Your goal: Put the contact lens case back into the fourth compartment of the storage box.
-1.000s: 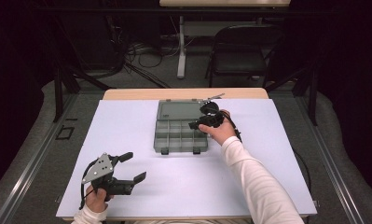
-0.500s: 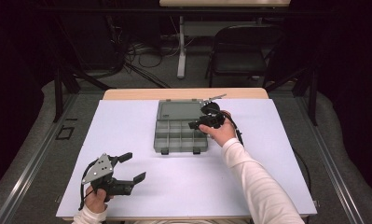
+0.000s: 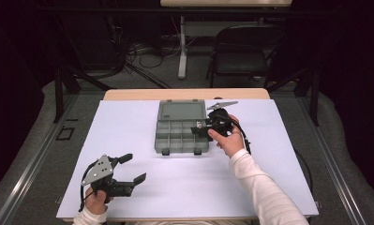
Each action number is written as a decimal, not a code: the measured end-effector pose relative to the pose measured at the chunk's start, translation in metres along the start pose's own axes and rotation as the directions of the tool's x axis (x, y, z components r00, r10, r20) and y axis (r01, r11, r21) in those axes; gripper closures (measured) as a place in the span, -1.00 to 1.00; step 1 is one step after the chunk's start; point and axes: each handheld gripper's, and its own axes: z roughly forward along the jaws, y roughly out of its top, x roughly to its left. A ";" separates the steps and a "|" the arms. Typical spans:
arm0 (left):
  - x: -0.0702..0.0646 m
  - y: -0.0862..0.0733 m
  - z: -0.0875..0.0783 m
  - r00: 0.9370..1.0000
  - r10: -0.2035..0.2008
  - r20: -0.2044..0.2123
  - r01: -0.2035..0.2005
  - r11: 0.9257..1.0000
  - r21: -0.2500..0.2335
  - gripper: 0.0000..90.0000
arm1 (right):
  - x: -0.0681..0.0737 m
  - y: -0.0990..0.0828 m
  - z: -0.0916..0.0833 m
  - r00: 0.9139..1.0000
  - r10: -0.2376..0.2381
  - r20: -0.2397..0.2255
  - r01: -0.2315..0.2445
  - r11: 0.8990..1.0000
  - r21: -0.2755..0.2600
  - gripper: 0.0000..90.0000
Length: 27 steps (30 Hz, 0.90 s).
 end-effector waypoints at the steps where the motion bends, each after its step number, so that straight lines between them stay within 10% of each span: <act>1: 0.000 0.000 0.000 1.000 0.002 0.000 -0.002 1.000 0.000 -0.65 | 0.001 -0.002 -0.004 1.000 -0.005 -0.006 0.004 1.000 -0.010 -0.55; 27: 0.001 0.001 0.002 1.000 0.001 -0.002 -0.001 1.000 0.004 -0.65 | 0.037 -0.055 -0.066 0.996 -0.075 0.045 0.080 0.990 -0.118 -0.65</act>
